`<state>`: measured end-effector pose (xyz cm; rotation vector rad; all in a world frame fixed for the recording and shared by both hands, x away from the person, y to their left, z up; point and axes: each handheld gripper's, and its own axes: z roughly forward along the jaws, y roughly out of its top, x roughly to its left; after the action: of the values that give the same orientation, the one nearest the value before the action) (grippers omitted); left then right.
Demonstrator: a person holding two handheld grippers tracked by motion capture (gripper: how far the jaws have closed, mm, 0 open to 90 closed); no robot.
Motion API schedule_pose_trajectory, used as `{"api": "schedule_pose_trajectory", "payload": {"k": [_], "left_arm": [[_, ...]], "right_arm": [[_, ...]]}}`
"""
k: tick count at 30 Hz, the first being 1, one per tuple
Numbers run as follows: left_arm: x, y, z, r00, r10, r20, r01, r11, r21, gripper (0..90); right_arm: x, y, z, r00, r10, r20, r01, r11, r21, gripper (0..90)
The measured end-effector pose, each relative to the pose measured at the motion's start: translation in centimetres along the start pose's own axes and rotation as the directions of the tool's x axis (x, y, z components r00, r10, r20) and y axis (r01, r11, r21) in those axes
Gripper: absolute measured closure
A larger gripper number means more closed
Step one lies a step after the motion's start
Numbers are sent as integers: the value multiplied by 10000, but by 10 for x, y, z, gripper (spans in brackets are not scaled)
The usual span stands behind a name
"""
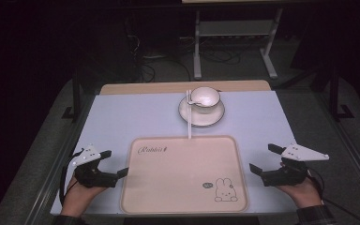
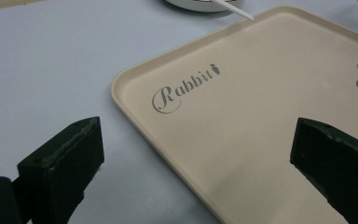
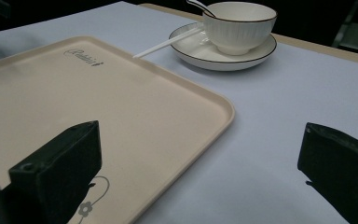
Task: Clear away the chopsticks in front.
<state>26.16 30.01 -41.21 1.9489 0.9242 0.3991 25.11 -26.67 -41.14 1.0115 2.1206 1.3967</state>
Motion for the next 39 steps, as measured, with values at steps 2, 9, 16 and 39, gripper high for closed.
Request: {"api": "schedule_pose_trajectory", "payload": {"k": [2, 9, 16, 39], "left_arm": [[1, 1, 1, 10000, -27, -53, 27, 10000, 71, 18], [2, 7, 5, 9996, -278, -12, 278, 9995, 127, 18], [3, 18, 12, 9997, -201, -120, 204, 9995, 260, 18], [7, 49, 40, 9997, -242, 16, 241, 9973, 688, 19]], "right_arm": [[0, 0, 0, 10000, 5, 5, -5, 10000, -8, 0], [-1, -1, 0, 10000, 17, 74, -18, 10000, 76, 0], [-1, 0, 3, 9999, 19, 144, -23, 9996, 264, 0], [0, 0, 5, 9999, -76, 110, 73, 9994, 336, 0]]}}
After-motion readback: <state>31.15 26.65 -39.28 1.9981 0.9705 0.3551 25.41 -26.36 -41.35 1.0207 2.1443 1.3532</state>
